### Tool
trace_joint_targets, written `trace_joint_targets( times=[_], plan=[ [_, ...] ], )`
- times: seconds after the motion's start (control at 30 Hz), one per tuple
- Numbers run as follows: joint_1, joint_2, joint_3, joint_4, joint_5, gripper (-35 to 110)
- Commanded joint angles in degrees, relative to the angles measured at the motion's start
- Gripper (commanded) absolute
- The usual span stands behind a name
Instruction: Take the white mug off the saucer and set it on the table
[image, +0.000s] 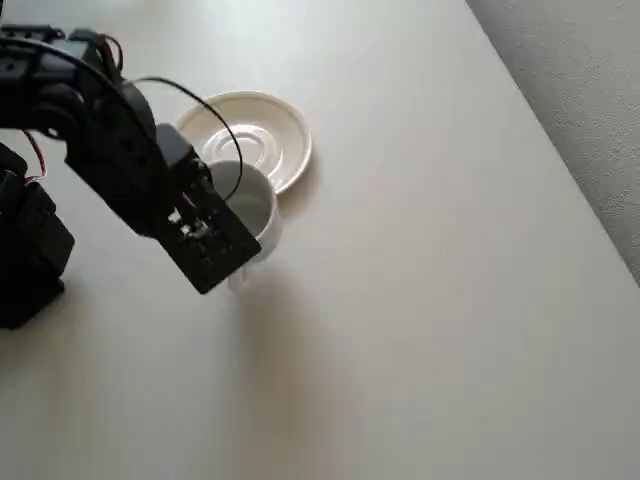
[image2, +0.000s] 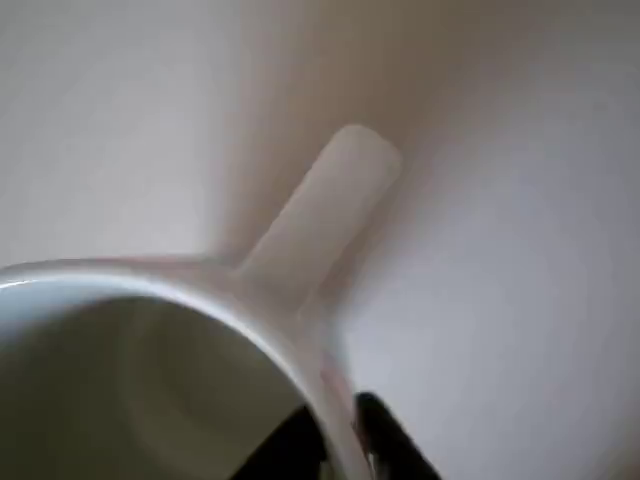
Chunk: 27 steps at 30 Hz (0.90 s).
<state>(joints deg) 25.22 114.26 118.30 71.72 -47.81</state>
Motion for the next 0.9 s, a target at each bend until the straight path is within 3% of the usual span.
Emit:
trace_joint_targets(
  times=[0.0, 0.2, 0.33, 0.53, 0.87],
  plan=[
    [1.93, 2.99, 5.01, -8.53, -4.22, -2],
    [1.93, 1.32, 9.14, -12.3, -7.21, -1],
    [2.29, -1.05, 9.23, -12.92, -7.82, 15],
    [2.81, 0.7, 8.7, -13.27, -7.12, 19],
    [-1.76, 28.92, 8.35, -7.65, 1.32, 20]
  ],
)
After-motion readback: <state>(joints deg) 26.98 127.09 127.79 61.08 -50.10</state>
